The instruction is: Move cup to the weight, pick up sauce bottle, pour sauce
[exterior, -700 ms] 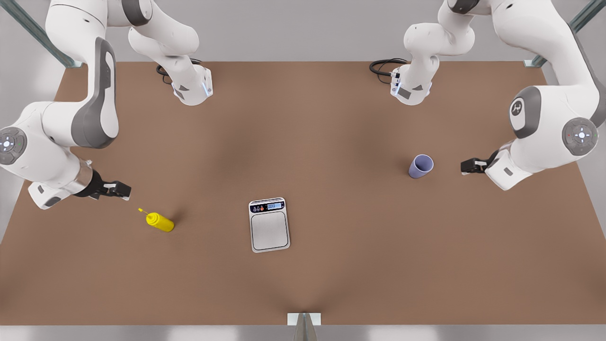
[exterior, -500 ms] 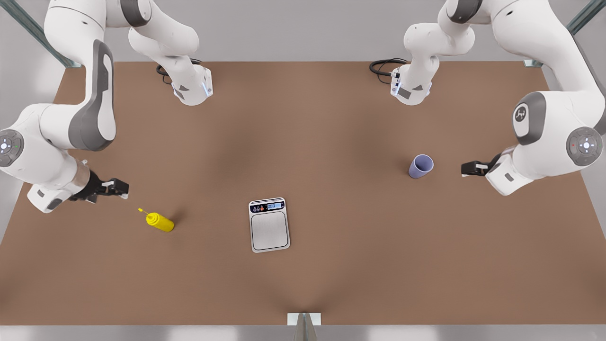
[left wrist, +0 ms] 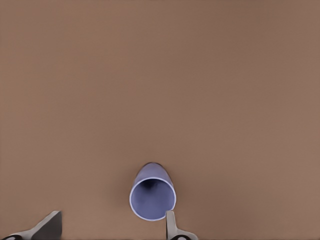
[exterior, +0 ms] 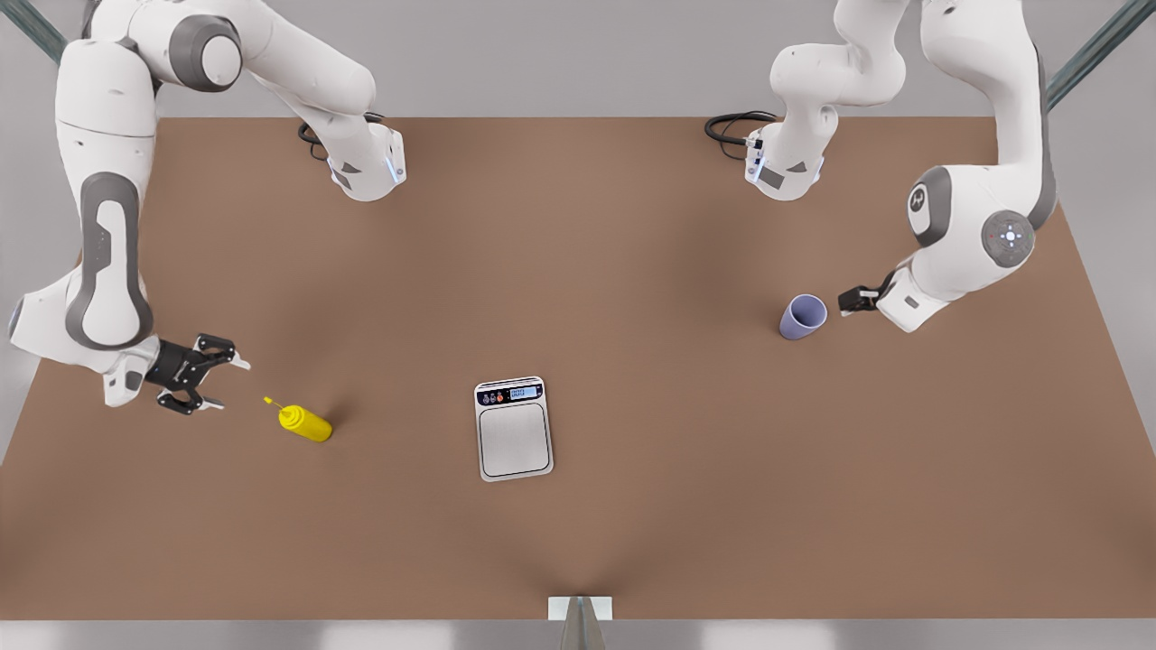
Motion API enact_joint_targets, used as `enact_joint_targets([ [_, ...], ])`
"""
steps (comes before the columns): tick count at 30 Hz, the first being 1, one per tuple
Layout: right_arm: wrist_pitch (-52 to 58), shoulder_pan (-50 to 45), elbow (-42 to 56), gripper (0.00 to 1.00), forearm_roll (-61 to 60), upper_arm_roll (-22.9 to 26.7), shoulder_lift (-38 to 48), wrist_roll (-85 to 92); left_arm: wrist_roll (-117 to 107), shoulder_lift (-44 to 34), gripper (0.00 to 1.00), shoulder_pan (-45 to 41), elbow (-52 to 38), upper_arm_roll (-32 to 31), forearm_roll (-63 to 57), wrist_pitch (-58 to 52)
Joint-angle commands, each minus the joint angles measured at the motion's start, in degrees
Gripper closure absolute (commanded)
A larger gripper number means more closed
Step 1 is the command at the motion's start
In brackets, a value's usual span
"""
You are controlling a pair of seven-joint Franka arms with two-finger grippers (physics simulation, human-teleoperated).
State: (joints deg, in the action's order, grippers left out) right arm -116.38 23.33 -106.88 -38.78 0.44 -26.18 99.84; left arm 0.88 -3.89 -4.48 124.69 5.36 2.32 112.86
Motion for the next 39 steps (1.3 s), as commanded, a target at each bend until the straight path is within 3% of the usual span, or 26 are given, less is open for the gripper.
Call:
enact_joint_targets([
  [1,0.2,0.1,0.0,0.0,-0.7,0.0,-0.6,1.6,0.0,0.0,0.0,-0.3,0.1,0.0,-0.1,0.0],
  [9,2.9,3.7,1.7,0.0,-19.7,-0.1,-10.4,25.6,0.1,1.2,0.0,-0.4,7.3,-0.1,-0.1,7.1],
  [12,4.2,3.9,3.3,0.0,-20.3,-0.3,-12.8,26.4,0.1,0.8,0.0,-0.4,12.9,-0.1,-0.1,12.6],
  [17,5.2,3.1,4.0,0.0,-21.2,-0.6,-14.3,27.0,0.1,2.3,0.0,-0.4,14.4,-0.1,-0.2,15.3],
  [18,5.2,3.0,4.7,0.0,-21.4,-0.6,-15.0,27.0,0.1,2.7,0.04,-0.4,14.6,-0.1,-0.2,15.5],
  [19,5.2,2.8,6.2,0.0,-21.5,-0.6,-16.1,27.0,0.1,3.4,0.18,-0.4,14.7,-0.1,-0.2,16.2],
  [27,5.2,2.2,7.2,0.0,-21.5,-2.9,-17.2,29.9,-0.2,6.1,0.21,-0.6,15.9,-0.3,-1.4,19.1],
  [29,5.0,1.6,7.7,0.0,-21.6,-3.1,-17.7,29.8,-0.2,6.9,0.26,-0.6,15.9,-0.4,-1.4,19.2],
  [30,4.9,1.5,8.2,0.0,-21.6,-3.1,-18.2,29.8,-0.2,6.9,0.35,-0.6,15.9,-0.4,-1.4,19.2],
  [38,4.6,-1.4,8.7,0.0,-23.1,-3.2,-18.5,29.6,-2.5,9.9,0.54,-1.9,15.9,-0.5,-1.4,22.0],
  [39,4.5,-1.5,8.8,0.0,-23.2,-3.2,-18.5,29.4,-2.5,10.0,0.6,-1.9,15.9,-0.5,-1.4,22.0],
])
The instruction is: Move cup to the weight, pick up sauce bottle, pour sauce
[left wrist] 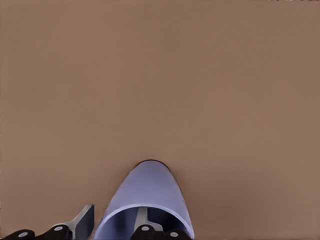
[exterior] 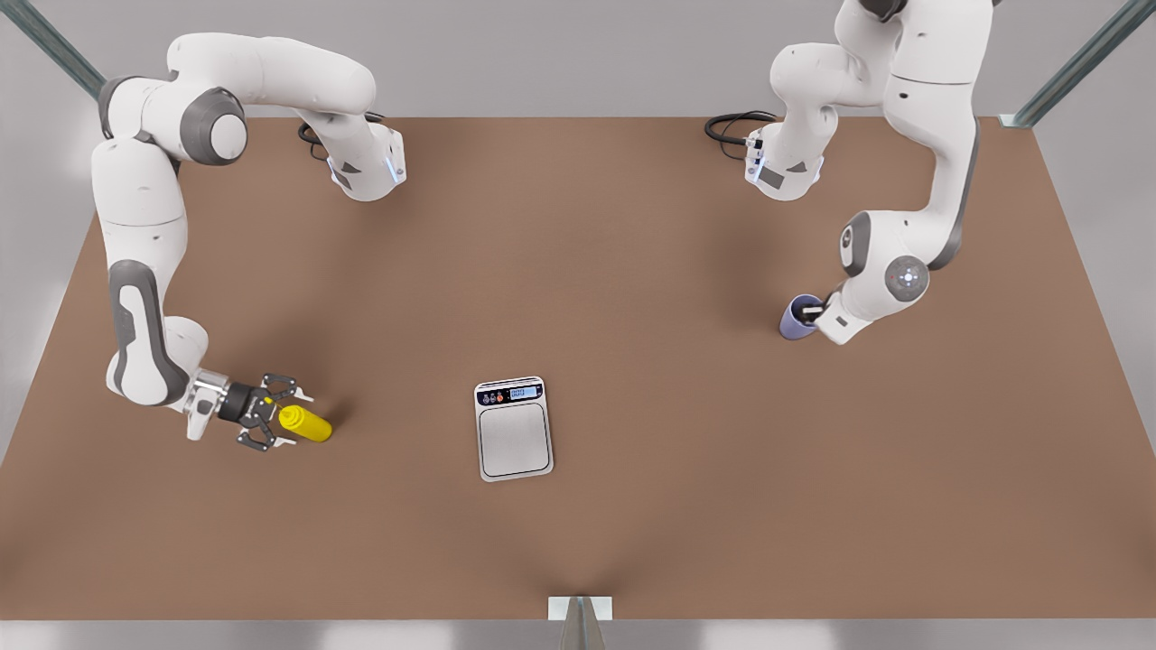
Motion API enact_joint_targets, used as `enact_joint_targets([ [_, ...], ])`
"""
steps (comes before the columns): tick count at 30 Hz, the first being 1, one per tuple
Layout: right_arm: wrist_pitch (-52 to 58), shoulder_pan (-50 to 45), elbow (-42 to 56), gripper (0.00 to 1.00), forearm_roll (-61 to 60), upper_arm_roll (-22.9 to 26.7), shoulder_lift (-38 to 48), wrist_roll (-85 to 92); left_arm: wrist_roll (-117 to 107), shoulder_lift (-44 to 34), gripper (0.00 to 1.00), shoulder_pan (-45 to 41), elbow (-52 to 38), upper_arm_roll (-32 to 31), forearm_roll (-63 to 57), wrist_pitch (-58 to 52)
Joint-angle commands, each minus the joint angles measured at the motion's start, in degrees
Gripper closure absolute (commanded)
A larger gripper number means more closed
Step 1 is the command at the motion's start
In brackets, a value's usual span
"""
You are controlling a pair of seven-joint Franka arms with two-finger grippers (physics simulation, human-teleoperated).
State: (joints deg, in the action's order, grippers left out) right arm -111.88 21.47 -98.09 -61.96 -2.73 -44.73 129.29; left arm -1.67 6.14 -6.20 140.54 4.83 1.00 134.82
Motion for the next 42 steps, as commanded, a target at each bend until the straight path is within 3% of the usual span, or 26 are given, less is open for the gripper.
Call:
enact_joint_targets([
  [1,0.0,0.0,0.0,0.0,0.0,0.0,0.0,0.0,0.0,-0.1,0.65,-0.2,0.0,0.0,-0.1,0.0],
  [7,0.0,-2.0,0.6,0.0,-1.1,0.0,-0.8,-0.1,0.0,0.3,0.79,-0.3,-0.1,0.1,-0.1,0.3],
  [18,0.4,-2.0,1.0,0.0,-1.1,0.0,-1.1,0.4,0.0,0.4,0.79,-0.3,-0.2,0.0,-0.2,0.7],
  [19,0.4,-2.0,1.0,0.03,-1.1,0.0,-1.1,0.5,0.0,0.4,0.79,-0.3,-0.2,0.0,-0.2,0.7],
  [21,0.6,-2.0,1.0,0.18,-1.1,0.0,-1.2,0.5,0.0,0.4,0.79,-0.3,-0.2,0.0,-0.2,0.7],
  [24,0.6,-2.0,1.0,0.29,-1.1,0.1,-1.2,0.5,0.1,0.4,0.79,-0.6,-0.2,0.0,-0.2,0.7],
  [34,0.6,-1.9,1.0,0.35,-1.1,0.1,-1.1,0.4,-1.7,-0.3,0.79,-0.7,-3.5,-0.3,0.0,-3.3],
  [38,0.7,-1.6,1.1,0.35,-1.1,0.1,-1.2,0.4,-9.2,0.2,0.79,-0.9,-7.3,-4.9,0.0,-5.9],
  [42,0.8,-1.5,1.3,0.36,-1.1,0.1,-1.1,0.3,-12.2,0.9,0.79,-3.7,-9.7,-4.9,0.6,-6.7],
])
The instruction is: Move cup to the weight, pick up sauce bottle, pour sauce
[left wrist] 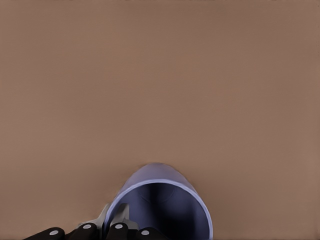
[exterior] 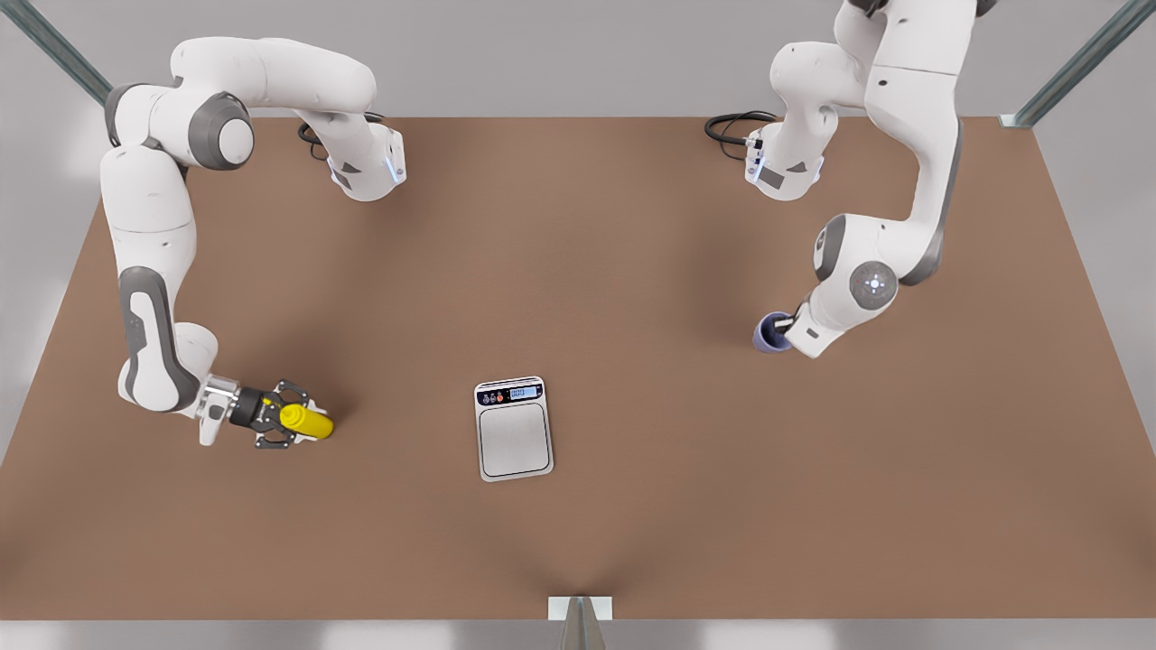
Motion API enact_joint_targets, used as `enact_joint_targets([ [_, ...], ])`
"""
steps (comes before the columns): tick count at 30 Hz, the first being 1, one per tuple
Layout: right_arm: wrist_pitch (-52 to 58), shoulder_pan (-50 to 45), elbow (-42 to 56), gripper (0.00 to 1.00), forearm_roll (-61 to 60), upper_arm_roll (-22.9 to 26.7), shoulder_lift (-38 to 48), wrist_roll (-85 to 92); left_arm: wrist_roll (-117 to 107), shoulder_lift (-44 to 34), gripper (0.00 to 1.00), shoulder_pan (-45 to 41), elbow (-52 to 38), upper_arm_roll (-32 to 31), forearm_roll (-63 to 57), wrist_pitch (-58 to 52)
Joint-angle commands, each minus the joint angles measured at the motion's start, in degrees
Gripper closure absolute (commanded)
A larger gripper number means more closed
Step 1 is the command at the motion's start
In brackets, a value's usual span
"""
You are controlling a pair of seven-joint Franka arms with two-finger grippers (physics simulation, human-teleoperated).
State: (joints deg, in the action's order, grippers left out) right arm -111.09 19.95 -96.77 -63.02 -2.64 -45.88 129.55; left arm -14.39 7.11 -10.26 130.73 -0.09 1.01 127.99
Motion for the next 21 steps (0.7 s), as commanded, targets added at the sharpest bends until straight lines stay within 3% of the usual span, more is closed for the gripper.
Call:
enact_joint_targets([
  [1,0.0,0.0,0.0,0.37,0.0,0.0,0.0,0.0,-1.0,0.0,0.79,-0.5,-0.2,0.0,0.7,-0.2],
  [7,0.0,0.0,0.1,0.39,0.0,0.0,0.0,-0.1,-11.5,1.9,0.79,-7.8,-8.8,-0.1,5.1,-6.2],
  [13,0.2,0.2,0.4,0.4,-0.2,-0.1,0.4,-0.4,-13.1,2.2,0.79,-9.5,-9.6,-0.4,8.2,-2.9],
  [21,1.0,-0.6,2.3,0.4,-0.2,0.0,1.7,-4.4,-23.1,10.9,0.79,-14.8,-19.4,-0.3,8.1,-3.1],
])
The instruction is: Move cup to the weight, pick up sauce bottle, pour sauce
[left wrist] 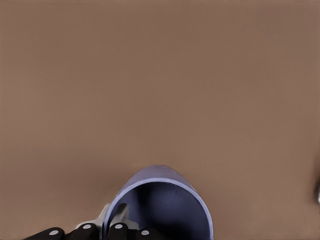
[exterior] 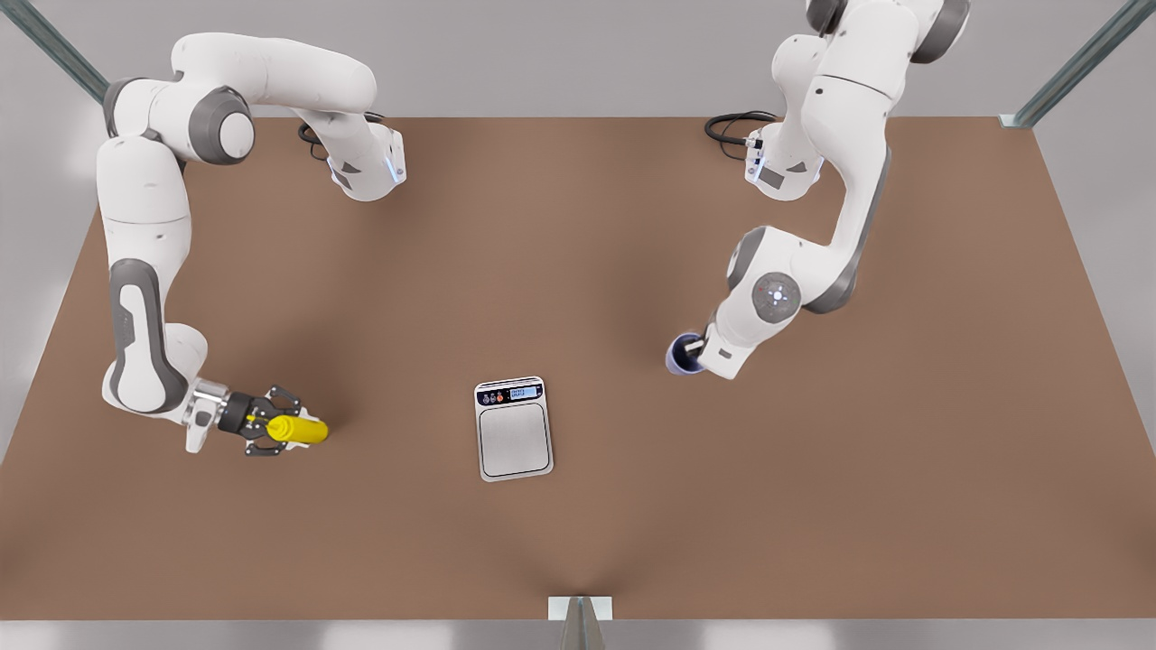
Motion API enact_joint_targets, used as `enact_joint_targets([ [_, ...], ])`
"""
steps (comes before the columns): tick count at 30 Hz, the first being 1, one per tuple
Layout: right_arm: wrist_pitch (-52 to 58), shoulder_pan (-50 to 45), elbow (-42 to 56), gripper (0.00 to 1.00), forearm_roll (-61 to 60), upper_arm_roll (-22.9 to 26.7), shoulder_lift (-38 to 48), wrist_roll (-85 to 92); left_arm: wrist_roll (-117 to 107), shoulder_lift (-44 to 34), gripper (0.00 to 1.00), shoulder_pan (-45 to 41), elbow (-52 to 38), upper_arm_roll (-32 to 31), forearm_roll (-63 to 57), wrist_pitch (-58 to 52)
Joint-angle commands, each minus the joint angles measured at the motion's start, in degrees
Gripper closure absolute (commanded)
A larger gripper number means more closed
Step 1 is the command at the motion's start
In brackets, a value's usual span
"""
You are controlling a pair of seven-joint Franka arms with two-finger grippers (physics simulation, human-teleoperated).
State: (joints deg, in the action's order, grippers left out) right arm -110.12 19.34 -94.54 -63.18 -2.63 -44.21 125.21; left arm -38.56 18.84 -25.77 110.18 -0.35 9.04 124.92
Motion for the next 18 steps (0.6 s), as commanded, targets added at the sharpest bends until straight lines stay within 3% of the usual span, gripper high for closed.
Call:
enact_joint_targets([
  [1,0.0,0.0,0.0,0.4,0.0,0.0,-0.1,0.0,-0.6,0.3,0.79,-0.2,-0.4,0.0,0.1,0.0],
  [11,0.0,0.1,-0.1,0.4,0.0,0.0,-0.2,0.1,-17.2,9.9,0.79,-7.5,-15.5,0.0,0.1,0.0],
  [18,0.0,0.0,-0.1,0.4,0.0,0.0,-0.3,0.1,-30.3,21.7,0.79,-12.9,-32.5,0.0,-0.3,-0.5],
])
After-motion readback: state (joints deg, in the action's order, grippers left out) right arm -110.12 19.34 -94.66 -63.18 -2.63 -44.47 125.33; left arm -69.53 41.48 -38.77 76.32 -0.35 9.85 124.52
